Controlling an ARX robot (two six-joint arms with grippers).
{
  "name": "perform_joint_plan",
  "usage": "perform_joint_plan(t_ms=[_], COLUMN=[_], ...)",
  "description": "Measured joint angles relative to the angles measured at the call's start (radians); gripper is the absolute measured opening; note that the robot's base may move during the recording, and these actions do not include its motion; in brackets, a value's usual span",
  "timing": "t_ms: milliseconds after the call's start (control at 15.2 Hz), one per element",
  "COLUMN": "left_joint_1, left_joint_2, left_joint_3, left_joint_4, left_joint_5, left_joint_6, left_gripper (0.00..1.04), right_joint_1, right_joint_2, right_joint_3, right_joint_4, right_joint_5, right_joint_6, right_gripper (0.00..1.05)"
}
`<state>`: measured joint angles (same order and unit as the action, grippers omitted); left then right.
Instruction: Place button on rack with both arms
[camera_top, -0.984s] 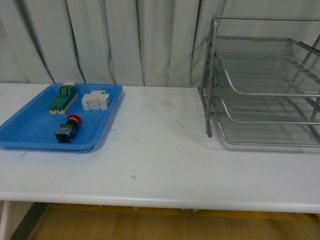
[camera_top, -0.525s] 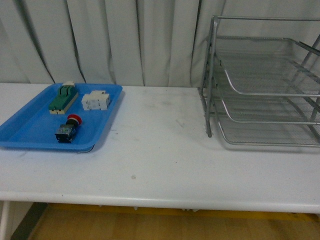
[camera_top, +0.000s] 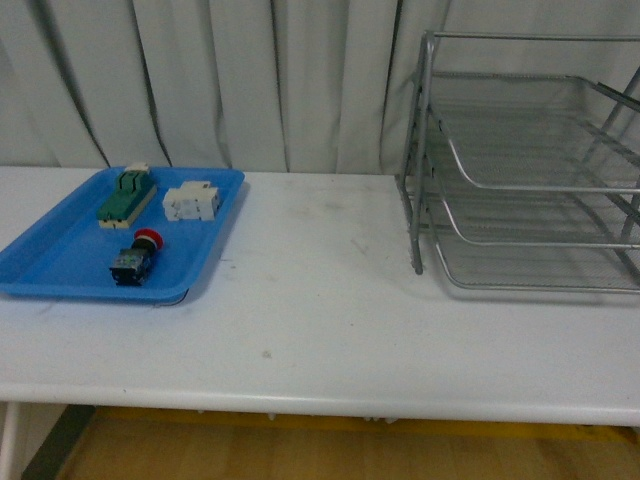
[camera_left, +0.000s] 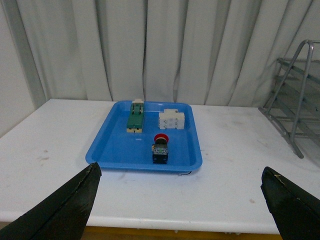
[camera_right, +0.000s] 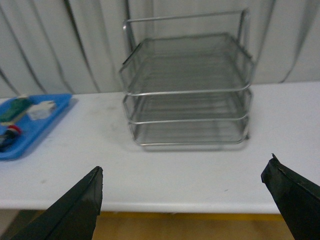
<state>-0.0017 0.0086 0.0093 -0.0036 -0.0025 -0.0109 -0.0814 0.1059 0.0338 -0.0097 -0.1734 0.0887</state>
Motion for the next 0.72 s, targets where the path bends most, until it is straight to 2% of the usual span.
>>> perform_joint_plan(t_ms=[131, 328, 459, 590, 656, 721], left_joint_1=[0.000, 0.000, 0.000, 0.000, 0.000, 0.000], left_joint_2=[0.000, 0.000, 0.000, 0.000, 0.000, 0.000], left_joint_3=[0.000, 0.000, 0.000, 0.000, 0.000, 0.000], left_joint_4=[0.000, 0.000, -0.001, 0.000, 0.000, 0.000], left_joint_5=[0.004, 0.002, 0.002, 0.002, 0.002, 0.002], left_joint_6=[0.000, 0.000, 0.000, 0.000, 0.000, 0.000], left_gripper=[0.98, 0.98, 0.98, 0.98, 0.98, 0.98], right_joint_1=[-0.051, -0.093, -0.095, -0.079, 0.009, 0.043], right_joint_2=[0.117, 0.250, 0.508, 0.802, 1.290, 1.503], right_joint_3=[0.026, 0.060, 0.148, 0.282, 0.617, 0.842], right_joint_4=[0.062, 0.171, 0.389, 0.563, 0.500, 0.483], right_joint_5=[-0.063, -0.106, -0.119, -0.080, 0.032, 0.111], right_joint_6=[0.056, 0.108, 0.145, 0.140, 0.076, 0.140], right_gripper=[0.98, 0.98, 0.98, 0.98, 0.98, 0.98])
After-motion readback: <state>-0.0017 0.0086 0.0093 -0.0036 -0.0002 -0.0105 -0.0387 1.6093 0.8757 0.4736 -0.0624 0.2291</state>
